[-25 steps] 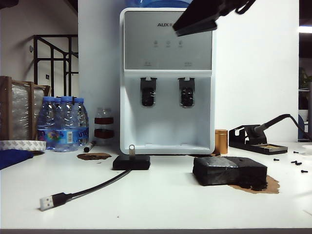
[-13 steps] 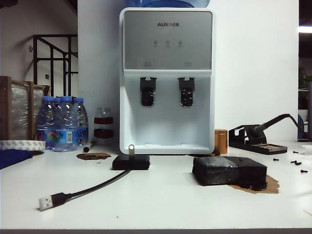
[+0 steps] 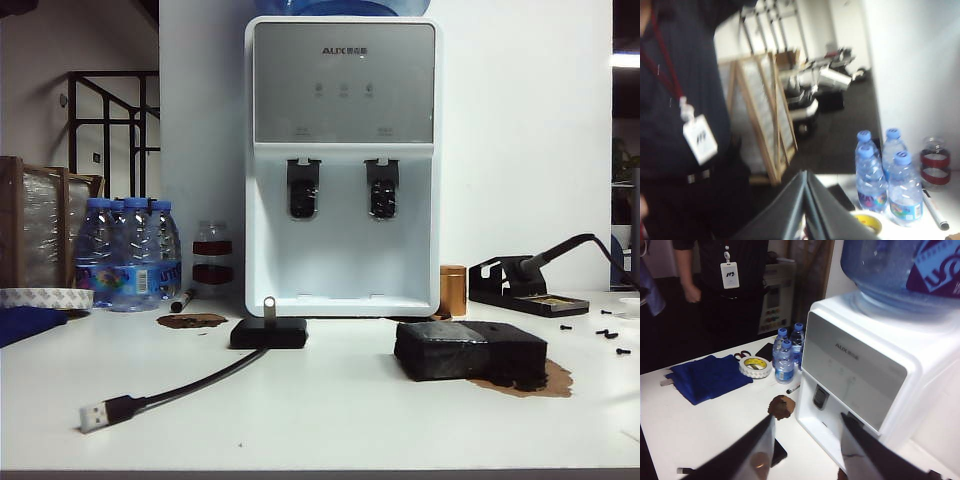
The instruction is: Take the USB flash drive out of the black sponge and insert it into the slot on top of the black USB adpator box.
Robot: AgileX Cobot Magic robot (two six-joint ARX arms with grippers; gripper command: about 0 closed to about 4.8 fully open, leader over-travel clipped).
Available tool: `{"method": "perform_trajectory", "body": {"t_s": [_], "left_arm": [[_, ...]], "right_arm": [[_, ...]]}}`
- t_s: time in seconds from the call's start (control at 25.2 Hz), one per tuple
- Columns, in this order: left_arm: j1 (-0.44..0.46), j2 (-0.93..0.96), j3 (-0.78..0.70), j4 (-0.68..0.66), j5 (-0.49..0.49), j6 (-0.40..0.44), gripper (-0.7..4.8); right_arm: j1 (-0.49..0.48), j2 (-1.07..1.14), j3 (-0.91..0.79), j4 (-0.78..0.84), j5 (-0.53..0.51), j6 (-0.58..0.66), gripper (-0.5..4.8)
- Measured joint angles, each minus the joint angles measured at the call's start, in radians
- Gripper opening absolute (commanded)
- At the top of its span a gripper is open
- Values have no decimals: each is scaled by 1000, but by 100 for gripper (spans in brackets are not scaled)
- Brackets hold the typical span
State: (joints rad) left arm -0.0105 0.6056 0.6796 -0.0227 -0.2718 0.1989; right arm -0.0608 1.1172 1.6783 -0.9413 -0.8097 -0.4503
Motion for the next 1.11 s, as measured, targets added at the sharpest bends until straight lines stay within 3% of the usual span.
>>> {"method": "perform_trajectory", "body": {"t_s": [0.2, 0.28, 0.44, 0.64, 0.91, 1.11], "left_arm": [[185, 36, 0, 47, 231, -278, -5], [183, 41, 0, 48, 296, -338, -5], [172, 61, -5, 58, 320, -360, -5], [142, 40, -87, 82, 320, -363, -5], [145, -2, -190, 114, 321, -338, -5], [145, -50, -266, 144, 380, -329, -5]], "right_arm": [[0, -155, -3, -72, 142, 10, 206], [0, -243, -61, -49, 246, 41, 206], [0, -460, -296, 153, 312, 163, 206], [0, -602, -529, 254, 384, 221, 206], [0, -678, -728, 359, 424, 277, 206], [0, -674, -817, 480, 425, 288, 206]]}}
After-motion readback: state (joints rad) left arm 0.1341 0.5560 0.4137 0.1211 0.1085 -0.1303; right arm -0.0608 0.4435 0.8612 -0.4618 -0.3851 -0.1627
